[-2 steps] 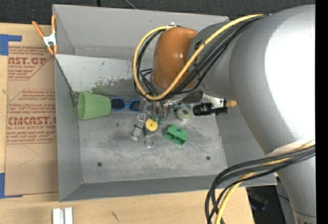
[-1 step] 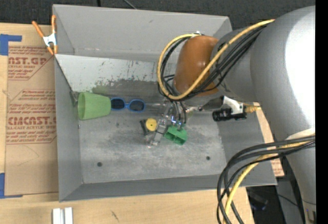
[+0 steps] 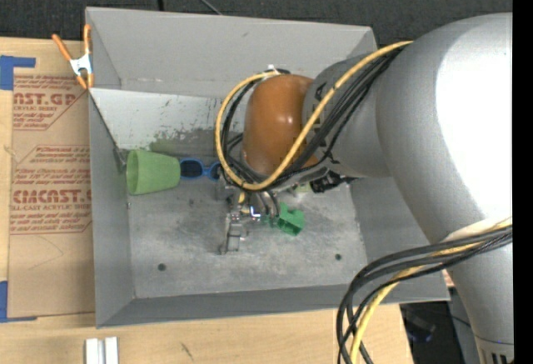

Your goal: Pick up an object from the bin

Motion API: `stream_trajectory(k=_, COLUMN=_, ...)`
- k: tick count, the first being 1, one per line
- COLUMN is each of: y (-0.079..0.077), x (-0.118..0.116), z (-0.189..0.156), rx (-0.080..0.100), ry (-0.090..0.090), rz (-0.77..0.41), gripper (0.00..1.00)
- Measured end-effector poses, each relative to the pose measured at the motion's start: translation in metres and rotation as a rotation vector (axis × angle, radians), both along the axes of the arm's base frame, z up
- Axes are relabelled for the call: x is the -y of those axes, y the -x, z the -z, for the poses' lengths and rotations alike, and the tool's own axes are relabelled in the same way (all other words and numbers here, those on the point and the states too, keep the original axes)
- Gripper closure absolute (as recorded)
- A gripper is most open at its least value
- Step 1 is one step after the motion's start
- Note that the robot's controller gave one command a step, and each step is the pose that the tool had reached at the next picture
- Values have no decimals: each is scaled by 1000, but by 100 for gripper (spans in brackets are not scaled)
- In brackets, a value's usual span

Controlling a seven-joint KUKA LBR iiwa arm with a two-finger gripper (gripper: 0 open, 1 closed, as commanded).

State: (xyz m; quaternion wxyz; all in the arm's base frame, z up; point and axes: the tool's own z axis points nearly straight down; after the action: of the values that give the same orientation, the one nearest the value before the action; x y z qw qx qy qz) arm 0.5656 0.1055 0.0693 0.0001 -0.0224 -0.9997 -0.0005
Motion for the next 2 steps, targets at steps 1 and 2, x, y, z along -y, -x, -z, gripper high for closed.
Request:
stream_trajectory(k=1, y=61, x=43, z=-47, rx=1, ry=2, rz=-206, gripper=0)
stream_trajectory(k=2, y=-11, x=2, z=-38, rx=6, ry=0, rz=-543, gripper=0)
